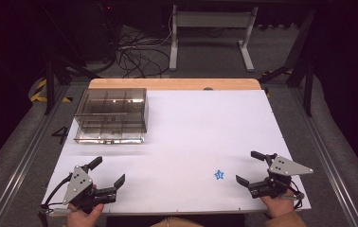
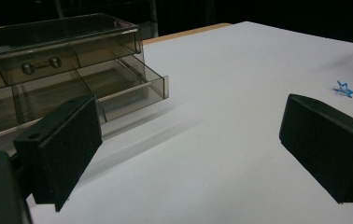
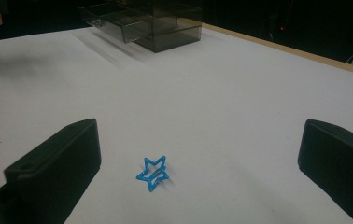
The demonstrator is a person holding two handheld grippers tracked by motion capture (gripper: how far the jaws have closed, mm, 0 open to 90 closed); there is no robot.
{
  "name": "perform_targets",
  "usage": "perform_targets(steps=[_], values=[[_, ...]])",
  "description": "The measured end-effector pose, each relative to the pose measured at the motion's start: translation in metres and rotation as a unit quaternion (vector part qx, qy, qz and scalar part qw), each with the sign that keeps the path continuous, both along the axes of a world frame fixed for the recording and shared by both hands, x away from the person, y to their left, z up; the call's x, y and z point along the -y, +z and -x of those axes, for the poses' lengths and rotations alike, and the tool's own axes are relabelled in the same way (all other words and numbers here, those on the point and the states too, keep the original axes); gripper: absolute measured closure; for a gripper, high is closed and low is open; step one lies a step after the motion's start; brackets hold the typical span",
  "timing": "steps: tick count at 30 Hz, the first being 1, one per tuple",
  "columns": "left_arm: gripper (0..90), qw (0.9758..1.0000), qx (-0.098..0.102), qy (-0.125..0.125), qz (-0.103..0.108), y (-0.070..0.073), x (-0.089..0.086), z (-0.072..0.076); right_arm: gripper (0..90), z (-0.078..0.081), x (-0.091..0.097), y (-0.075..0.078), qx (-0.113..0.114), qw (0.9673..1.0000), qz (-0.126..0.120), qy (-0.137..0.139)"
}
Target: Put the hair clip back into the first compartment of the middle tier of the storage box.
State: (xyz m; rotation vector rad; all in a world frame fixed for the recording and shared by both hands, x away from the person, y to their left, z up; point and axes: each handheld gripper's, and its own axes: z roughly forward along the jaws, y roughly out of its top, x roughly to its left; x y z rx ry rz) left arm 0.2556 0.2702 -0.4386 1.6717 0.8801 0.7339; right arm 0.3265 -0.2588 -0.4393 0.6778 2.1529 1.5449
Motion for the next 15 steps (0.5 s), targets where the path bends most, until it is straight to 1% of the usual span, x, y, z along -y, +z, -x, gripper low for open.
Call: perform_targets(steps=[7, 8, 13, 15], values=[[6.9, 1.0000, -0.003, 0.000, 0.000, -0.0002, 0.0013, -0.0007, 0.2, -0.0001, -0.0009, -0.0007, -0.001, 1.0000, 0.002, 0.001], [7.2, 1.0000, -0.005, 0.002, -0.004, -0.0001, 0.0012, -0.0007, 0.2, 0.0000, -0.0003, -0.0007, -0.001, 1.0000, 0.001, 0.001], [7.5, 1.0000, -0.004, 0.001, -0.005, 0.0001, 0.0014, -0.0005, 0.3, 0.0003, 0.0003, -0.0006, -0.001, 1.0000, -0.002, 0.001], [7.5, 1.0000, -0.005, 0.000, -0.008, -0.0001, 0.0015, -0.0007, 0.3, 0.0004, 0.0003, -0.0006, -0.002, 1.0000, -0.002, 0.002]])
